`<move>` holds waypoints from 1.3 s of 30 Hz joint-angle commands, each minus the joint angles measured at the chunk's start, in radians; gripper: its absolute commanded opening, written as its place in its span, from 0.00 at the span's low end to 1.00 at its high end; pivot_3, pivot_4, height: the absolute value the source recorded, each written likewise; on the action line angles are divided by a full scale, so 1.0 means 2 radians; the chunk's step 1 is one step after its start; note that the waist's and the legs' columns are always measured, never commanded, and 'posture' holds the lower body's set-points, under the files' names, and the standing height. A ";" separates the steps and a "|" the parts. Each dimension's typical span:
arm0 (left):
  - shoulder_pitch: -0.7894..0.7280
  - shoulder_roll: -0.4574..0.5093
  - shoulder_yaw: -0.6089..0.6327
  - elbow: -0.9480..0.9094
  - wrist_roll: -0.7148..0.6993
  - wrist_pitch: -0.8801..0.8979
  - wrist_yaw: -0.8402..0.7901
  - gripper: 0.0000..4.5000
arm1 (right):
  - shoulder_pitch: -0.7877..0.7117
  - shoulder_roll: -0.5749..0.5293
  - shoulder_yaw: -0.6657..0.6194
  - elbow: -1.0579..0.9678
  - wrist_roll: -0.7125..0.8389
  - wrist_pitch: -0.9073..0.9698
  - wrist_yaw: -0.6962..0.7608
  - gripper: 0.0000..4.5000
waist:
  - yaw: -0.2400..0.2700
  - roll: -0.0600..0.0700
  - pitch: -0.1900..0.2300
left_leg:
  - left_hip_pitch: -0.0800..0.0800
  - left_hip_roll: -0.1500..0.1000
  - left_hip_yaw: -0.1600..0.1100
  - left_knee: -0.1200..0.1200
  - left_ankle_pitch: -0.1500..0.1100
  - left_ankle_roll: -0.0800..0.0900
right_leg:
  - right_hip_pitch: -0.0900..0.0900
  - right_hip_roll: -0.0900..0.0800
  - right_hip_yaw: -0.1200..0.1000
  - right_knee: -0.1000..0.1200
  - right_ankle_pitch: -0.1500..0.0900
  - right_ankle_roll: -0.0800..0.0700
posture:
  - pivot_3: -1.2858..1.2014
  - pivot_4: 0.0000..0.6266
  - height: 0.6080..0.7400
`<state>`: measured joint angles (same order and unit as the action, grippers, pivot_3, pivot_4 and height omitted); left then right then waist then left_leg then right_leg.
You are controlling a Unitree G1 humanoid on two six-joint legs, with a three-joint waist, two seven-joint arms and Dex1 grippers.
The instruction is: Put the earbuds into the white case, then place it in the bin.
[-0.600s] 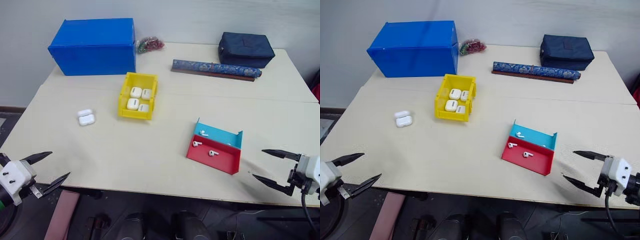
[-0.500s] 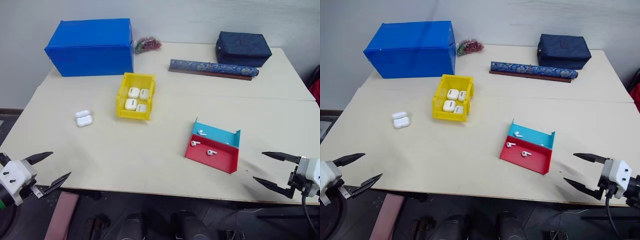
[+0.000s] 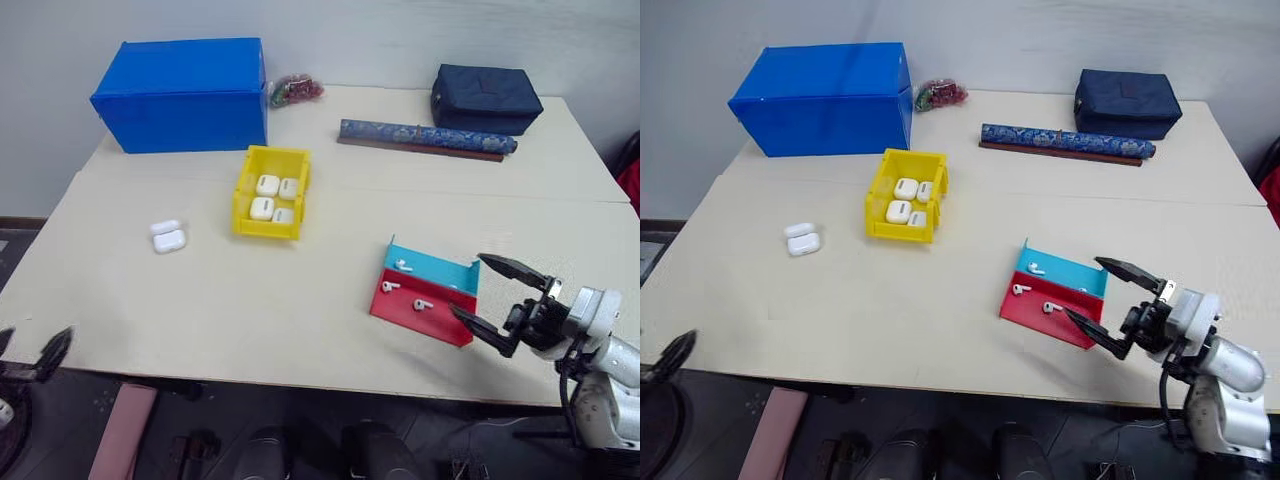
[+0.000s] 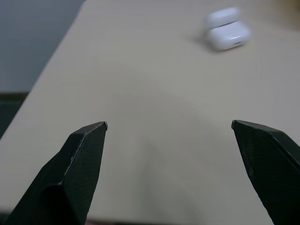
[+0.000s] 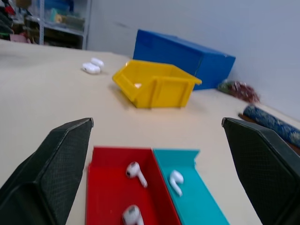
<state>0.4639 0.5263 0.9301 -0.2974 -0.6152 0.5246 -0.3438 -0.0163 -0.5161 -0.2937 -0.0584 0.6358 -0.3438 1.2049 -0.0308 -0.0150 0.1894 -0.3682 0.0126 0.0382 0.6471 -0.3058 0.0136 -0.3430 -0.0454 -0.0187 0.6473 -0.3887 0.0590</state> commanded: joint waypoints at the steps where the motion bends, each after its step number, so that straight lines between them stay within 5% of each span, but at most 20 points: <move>1: -0.011 -0.009 0.024 -0.054 -0.027 0.073 0.082 0.99 | -0.028 0.015 0.009 0.009 -0.007 -0.044 0.013 1.00 | 0.001 -0.001 0.000 | 0.000 0.000 0.000 0.000 0.000 0.000 | 0.000 0.000 0.000 0.000 0.000 0.000 | 0.52 0.24 1.00; 6: -0.073 0.015 0.005 -0.120 -0.082 0.195 0.159 0.99 | -0.065 0.009 0.014 0.043 -0.009 -0.040 0.022 1.00 | 0.005 -0.002 -0.001 | 0.000 0.000 -0.001 0.001 0.000 0.000 | 0.000 0.000 0.000 0.000 0.000 0.000 | 0.52 0.24 1.00; 11: -0.249 0.034 -0.021 -0.130 -0.130 0.365 0.291 0.99 | -0.082 0.001 0.013 0.059 -0.007 -0.031 0.025 1.00 | 0.003 -0.001 -0.001 | 0.000 0.000 -0.001 0.001 0.002 -0.002 | 0.000 0.000 0.000 0.001 0.000 0.000 | 0.52 0.24 1.00; 14: -0.395 0.004 -0.049 -0.087 -0.103 0.443 0.365 0.99 | -0.089 0.000 0.015 0.064 -0.011 -0.028 0.019 1.00 | 0.003 -0.002 -0.001 | 0.000 0.000 -0.001 0.001 0.002 -0.004 | 0.000 0.000 -0.001 0.003 0.000 0.001 | 0.52 0.24 1.00; 18: -0.501 -0.012 -0.137 -0.004 -0.035 0.479 0.393 0.99 | -0.095 0.003 0.021 0.073 -0.012 -0.027 0.024 1.00 | 0.000 -0.002 -0.001 | 0.000 -0.001 -0.001 0.001 0.003 -0.005 | -0.001 0.001 -0.001 0.005 0.001 0.002 | 0.52 0.24 1.00; 33: -0.599 -0.057 -0.280 0.178 0.136 0.325 0.362 0.99 | -0.068 0.004 0.015 0.057 -0.011 -0.029 0.019 1.00 | 0.010 -0.002 -0.001 | -0.003 0.000 0.000 0.002 0.003 -0.007 | -0.006 0.001 0.000 0.007 0.001 0.003 | 0.52 0.24 1.00; 39: -0.625 -0.067 -0.276 0.257 0.167 0.272 0.356 0.99 | -0.051 0.002 0.010 0.048 -0.005 -0.029 0.021 1.00 | 0.015 -0.002 -0.001 | -0.003 0.000 0.000 0.001 0.003 -0.007 | -0.007 0.001 0.000 0.008 0.001 0.003 | 0.52 0.24 1.00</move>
<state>-0.7648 0.3926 0.3740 0.2054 -0.3050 1.1063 0.3745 -0.1267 -0.5008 -0.2446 0.0786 0.6036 -0.3925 1.2461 -0.0010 -0.0197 0.1880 -0.3737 0.0129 0.0381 0.6496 -0.2989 -0.0012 -0.3567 -0.0428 -0.0196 0.6625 -0.3859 0.0643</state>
